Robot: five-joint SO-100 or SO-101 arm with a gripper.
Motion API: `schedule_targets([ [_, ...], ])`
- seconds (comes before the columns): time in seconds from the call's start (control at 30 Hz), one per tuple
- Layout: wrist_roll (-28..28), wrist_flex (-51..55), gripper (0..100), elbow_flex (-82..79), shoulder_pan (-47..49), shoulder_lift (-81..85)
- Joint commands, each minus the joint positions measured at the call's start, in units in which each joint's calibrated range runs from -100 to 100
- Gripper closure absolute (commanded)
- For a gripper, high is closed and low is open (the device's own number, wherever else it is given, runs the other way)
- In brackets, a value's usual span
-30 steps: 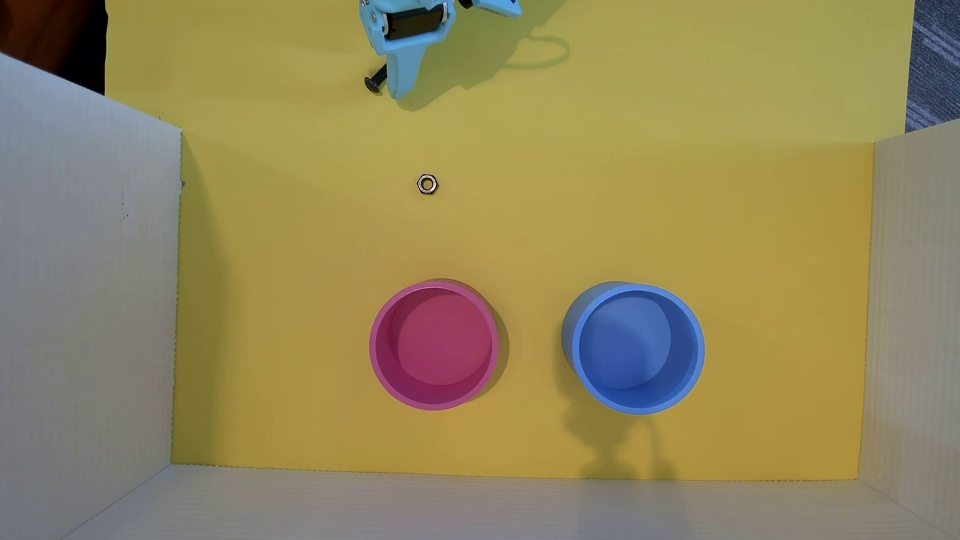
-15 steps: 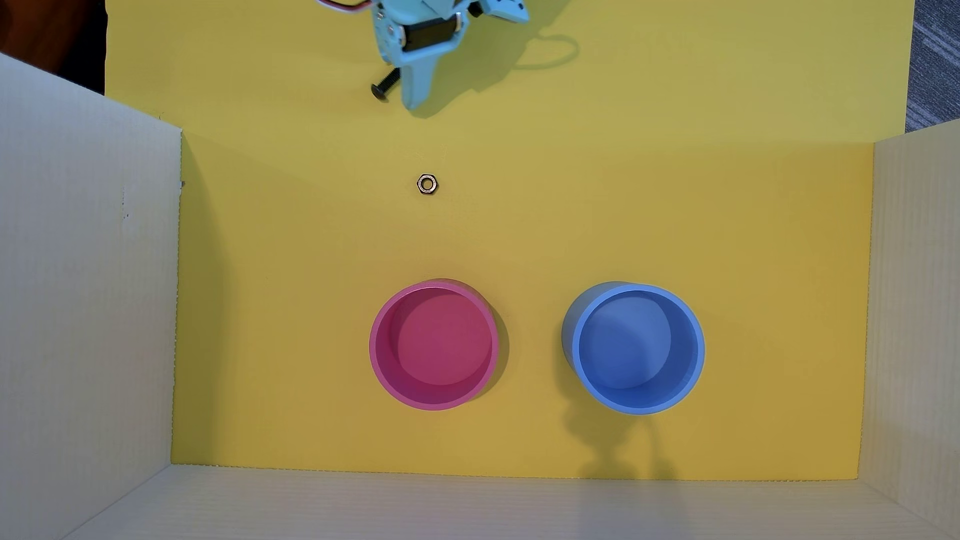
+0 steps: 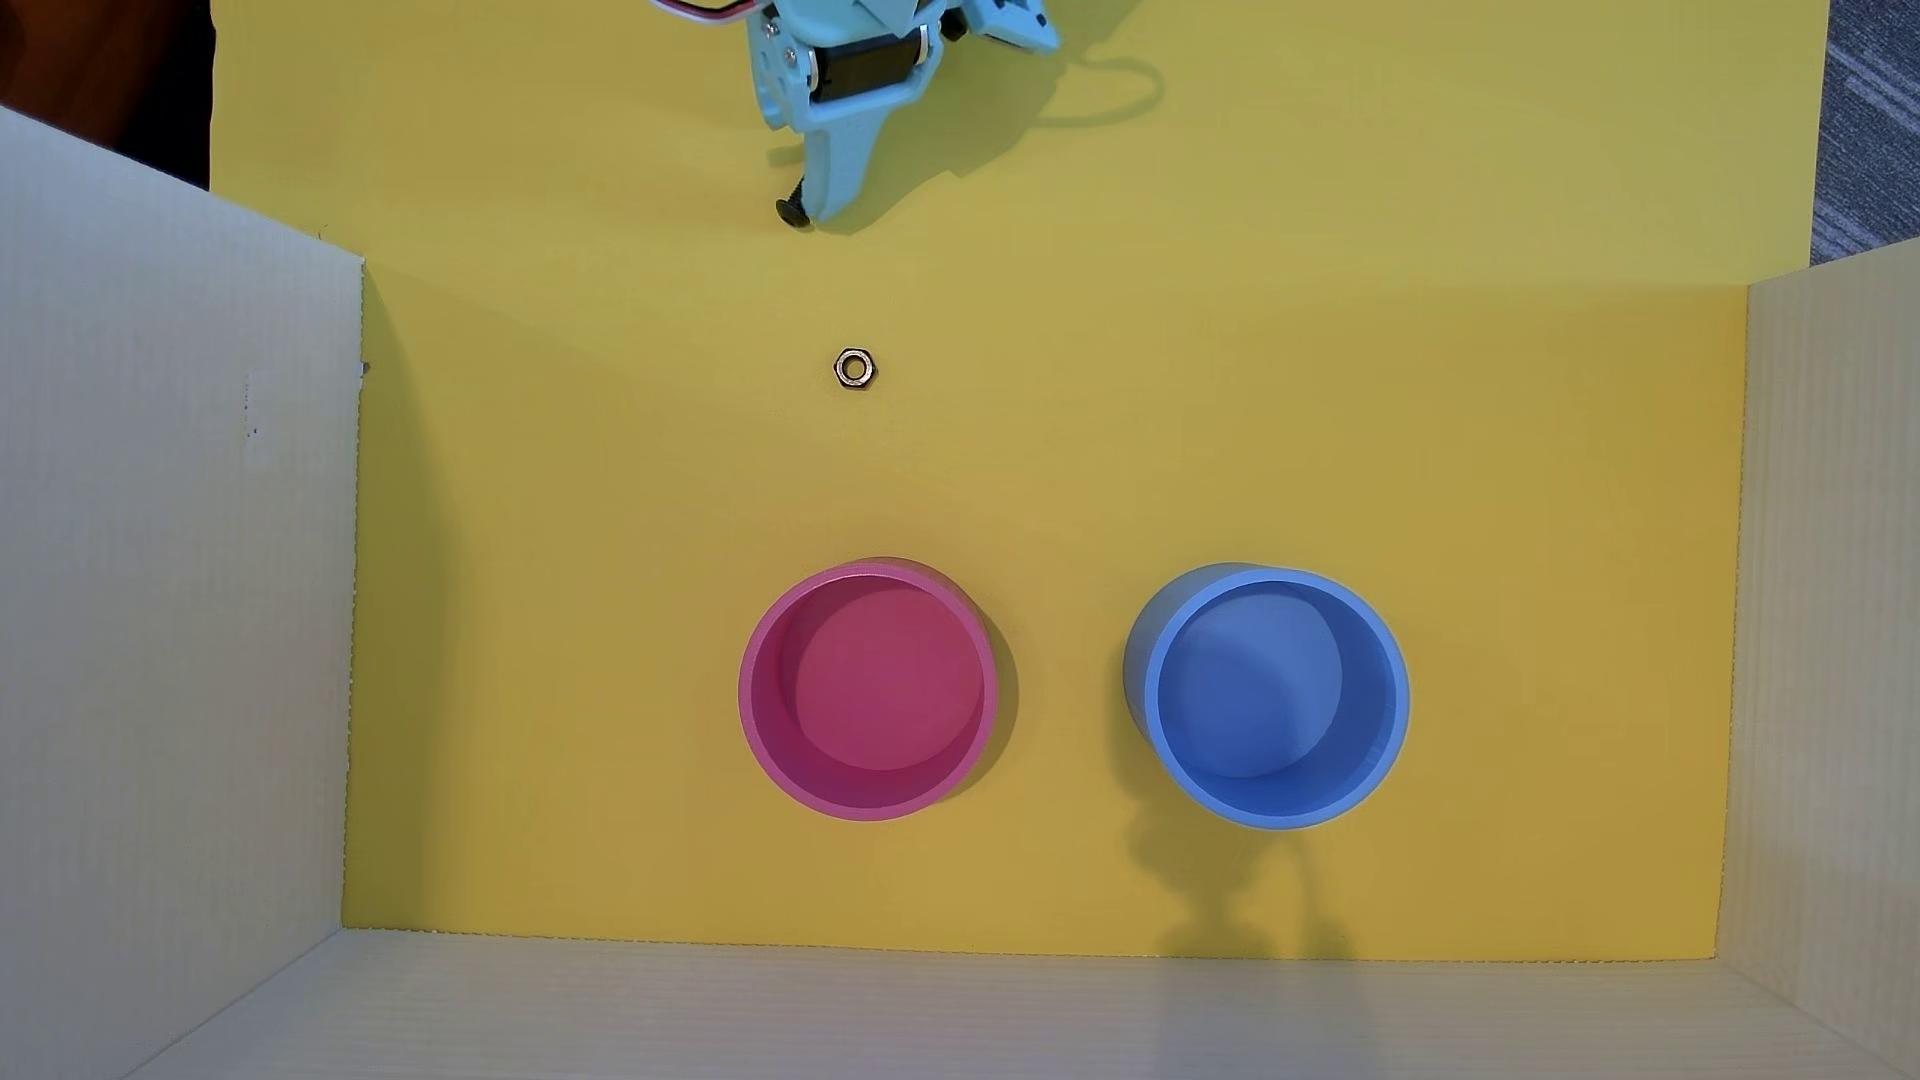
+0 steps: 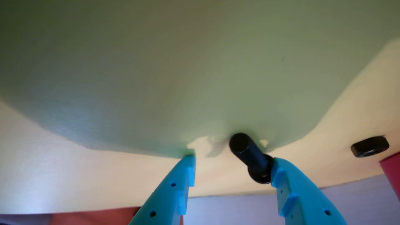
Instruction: Pick up the bolt and place it in the pink box
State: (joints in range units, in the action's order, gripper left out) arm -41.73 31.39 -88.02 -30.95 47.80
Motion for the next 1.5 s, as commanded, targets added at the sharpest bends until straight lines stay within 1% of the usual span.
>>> schedule_targets([
  [0.0, -0.33, -2.01, 83, -2.57, 0.27, -0.74],
  [0.37, -0.39, -1.58, 84, -3.75, 0.27, -0.74],
  [0.43, -0.33, -1.58, 90, -3.66, 0.27, -0.74],
  [0.47, -0.07, -1.58, 96, -3.39, 0.27, -0.74],
  [0.5, 0.03, -1.58, 99, -3.21, 0.27, -0.74],
  [0.57, -0.02, -1.58, 98, -3.03, 0.19, -0.66],
  [0.77, 0.08, -1.66, 99, -2.76, 0.19, -0.57],
  [0.87, 0.45, -1.4, 99, 1.41, 0.19, -0.24],
  [0.97, 3.36, 1.77, 99, 8.64, -0.03, -0.57],
  [1.07, 5.66, 9.41, 99, 16.42, 0.86, -0.57],
  [1.23, 11.49, 16.7, 99, 25.2, 6.08, -0.57],
  [1.47, 19.51, 20.47, 99, 35.6, 15.79, -0.74],
])
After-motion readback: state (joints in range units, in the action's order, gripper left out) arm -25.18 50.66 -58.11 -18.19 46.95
